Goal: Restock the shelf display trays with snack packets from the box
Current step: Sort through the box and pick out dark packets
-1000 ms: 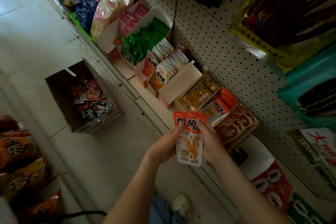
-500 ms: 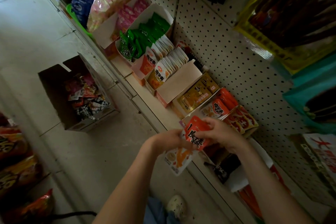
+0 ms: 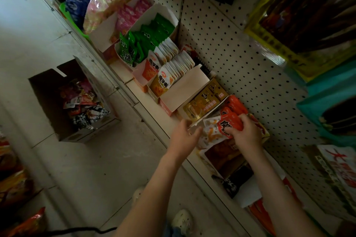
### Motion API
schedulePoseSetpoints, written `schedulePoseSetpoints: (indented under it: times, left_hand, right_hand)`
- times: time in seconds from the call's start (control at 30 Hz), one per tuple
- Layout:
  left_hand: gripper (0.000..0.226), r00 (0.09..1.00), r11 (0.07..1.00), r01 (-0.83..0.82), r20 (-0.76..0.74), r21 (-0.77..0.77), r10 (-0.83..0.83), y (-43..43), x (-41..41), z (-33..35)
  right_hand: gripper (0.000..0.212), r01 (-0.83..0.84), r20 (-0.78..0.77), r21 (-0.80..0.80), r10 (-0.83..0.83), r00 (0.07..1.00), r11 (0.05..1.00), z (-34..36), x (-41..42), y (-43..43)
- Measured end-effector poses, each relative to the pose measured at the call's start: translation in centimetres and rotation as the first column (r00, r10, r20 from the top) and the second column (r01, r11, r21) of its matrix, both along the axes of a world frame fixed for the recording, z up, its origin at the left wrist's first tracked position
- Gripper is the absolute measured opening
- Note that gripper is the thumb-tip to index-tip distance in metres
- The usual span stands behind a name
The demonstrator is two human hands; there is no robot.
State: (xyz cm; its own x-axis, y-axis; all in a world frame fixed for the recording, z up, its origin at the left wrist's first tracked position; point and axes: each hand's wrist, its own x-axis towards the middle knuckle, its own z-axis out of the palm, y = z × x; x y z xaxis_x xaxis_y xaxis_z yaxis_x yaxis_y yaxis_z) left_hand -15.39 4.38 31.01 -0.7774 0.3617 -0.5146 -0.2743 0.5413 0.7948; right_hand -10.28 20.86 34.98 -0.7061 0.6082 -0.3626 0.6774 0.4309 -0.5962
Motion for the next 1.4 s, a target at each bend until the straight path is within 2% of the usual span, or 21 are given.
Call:
schedulePoseSetpoints:
  times: [0.13, 0.23, 0.3, 0.4, 0.53, 0.67, 0.73, 0.83, 1.03, 1.17, 1.27, 1.33, 1.4]
  left_hand:
    - [0.034, 0.996, 0.998, 0.063, 0.068, -0.011, -0.063, 0.6, 0.7, -0.6]
    - [0.029, 0.989, 0.998, 0.063, 0.135, -0.003, -0.062, 1.1, 0.9, -1.1]
    - [0.031, 0.983, 0.991, 0.125, 0.142, -0.037, -0.119, 1.5, 1.0, -1.5]
    - [0.034, 0.975, 0.987, 0.152, 0.172, -0.054, -0.141, 1.7, 1.2, -2.0]
    - [0.034, 0.971, 0.986, 0.157, 0.189, -0.049, -0.145, 1.0, 1.4, -2.6]
    - [0.032, 0.973, 0.991, 0.123, 0.202, -0.058, -0.109, 0.0, 1.2, -3.1]
    - [0.032, 0.972, 0.991, 0.114, 0.213, -0.072, -0.096, -0.4, 1.1, -3.3]
    - [0.033, 0.968, 0.991, 0.111, 0.234, -0.07, -0.092, -0.6, 1.0, -3.2]
    - [0.031, 0.948, 0.981, 0.187, 0.269, -0.049, -0.167, 0.8, 2.2, -2.4]
    - [0.028, 0.957, 0.98, 0.176, 0.248, -0.092, -0.148, 2.0, 3.5, -2.6]
    - [0.019, 0.979, 0.993, 0.023, 0.203, -0.118, 0.001, 2.2, 4.7, -2.7]
    - [0.013, 0.969, 0.989, -0.059, 0.231, -0.136, 0.089, 2.2, 5.5, -3.1]
    - [0.012, 0.952, 0.983, -0.056, 0.286, -0.175, 0.105, 2.1, 6.5, -3.8]
  right_hand:
    - [0.045, -0.006, 0.028, 0.098, 0.003, 1.0, 0.995, -1.7, -0.7, 0.5]
    - [0.027, -0.131, 0.121, 0.237, 0.105, 0.987, 0.963, -3.5, -1.4, 0.2]
    - [0.02, -0.267, 0.241, 0.347, 0.189, 0.952, 0.899, -4.7, -1.4, -0.2]
    - [0.025, -0.41, 0.403, 0.443, 0.231, 0.885, 0.797, -5.6, -1.5, -0.3]
    - [0.024, -0.49, 0.466, 0.508, 0.252, 0.848, 0.708, -6.3, -1.9, 0.3]
    - [0.022, -0.373, 0.381, 0.596, 0.158, 0.911, 0.711, -6.8, -1.9, 0.7]
    - [0.027, -0.342, 0.366, 0.629, 0.123, 0.922, 0.698, -6.9, -1.7, 1.0]
    - [0.041, -0.344, 0.387, 0.622, 0.105, 0.916, 0.703, -7.0, -1.3, 1.0]
    - [0.058, -0.222, 0.229, 0.576, 0.106, 0.968, 0.787, -6.3, 1.1, 0.0]
    - [0.042, -0.097, 0.064, 0.424, 0.077, 0.995, 0.901, -6.0, 4.7, -0.5]
    - [0.023, -0.001, 0.026, 0.265, -0.006, 1.0, 0.964, -6.0, 8.3, -0.4]
    - [0.018, -0.01, 0.045, 0.258, -0.002, 0.999, 0.966, -6.3, 9.9, -0.4]
    - [0.023, -0.033, 0.005, 0.303, 0.033, 0.999, 0.952, -6.5, 10.8, -0.6]
